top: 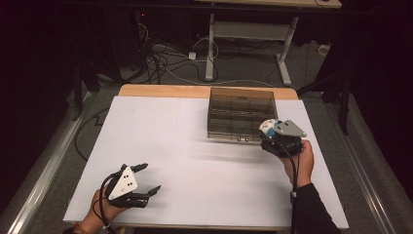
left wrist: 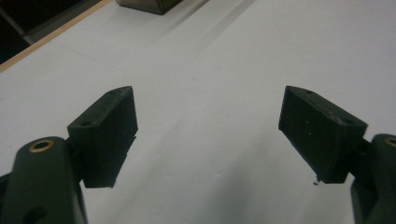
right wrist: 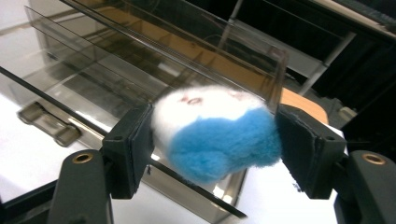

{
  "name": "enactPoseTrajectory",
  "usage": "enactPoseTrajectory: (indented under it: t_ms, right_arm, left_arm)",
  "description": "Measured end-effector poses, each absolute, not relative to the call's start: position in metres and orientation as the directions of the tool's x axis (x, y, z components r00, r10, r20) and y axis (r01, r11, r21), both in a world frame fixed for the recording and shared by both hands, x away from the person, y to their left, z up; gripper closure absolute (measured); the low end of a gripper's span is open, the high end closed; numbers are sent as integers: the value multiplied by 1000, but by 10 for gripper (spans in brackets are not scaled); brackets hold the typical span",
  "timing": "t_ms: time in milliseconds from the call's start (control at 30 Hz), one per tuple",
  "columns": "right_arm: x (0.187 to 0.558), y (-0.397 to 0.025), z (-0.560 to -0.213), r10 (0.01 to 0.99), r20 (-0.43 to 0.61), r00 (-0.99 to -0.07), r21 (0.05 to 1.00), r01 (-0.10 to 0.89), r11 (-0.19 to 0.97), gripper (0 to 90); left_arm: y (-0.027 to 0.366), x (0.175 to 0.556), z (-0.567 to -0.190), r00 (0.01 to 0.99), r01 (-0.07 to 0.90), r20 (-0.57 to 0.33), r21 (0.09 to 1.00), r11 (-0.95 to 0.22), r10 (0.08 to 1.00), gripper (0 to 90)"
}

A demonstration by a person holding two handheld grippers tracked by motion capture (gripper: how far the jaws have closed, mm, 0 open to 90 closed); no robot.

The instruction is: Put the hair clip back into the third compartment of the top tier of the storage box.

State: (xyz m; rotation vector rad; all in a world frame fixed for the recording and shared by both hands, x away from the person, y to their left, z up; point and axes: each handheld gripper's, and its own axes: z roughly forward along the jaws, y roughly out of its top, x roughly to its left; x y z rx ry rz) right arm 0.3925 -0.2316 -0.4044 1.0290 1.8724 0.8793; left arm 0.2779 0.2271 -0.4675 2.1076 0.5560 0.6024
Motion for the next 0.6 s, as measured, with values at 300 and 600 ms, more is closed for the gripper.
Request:
enactPoseTrajectory:
  t_ms: [300, 600]
  right_arm:
    - [390, -223, -402, 872, -293, -392, 847, 318, 427, 341]
    - [392, -232, -390, 880, -320, -351, 861, 279, 425, 521]
  left_arm:
    - [225, 277, -468, 790, 164, 225, 819, -550, 570, 186]
    - [225, 278, -469, 792, 163, 226, 817, -553, 567, 188]
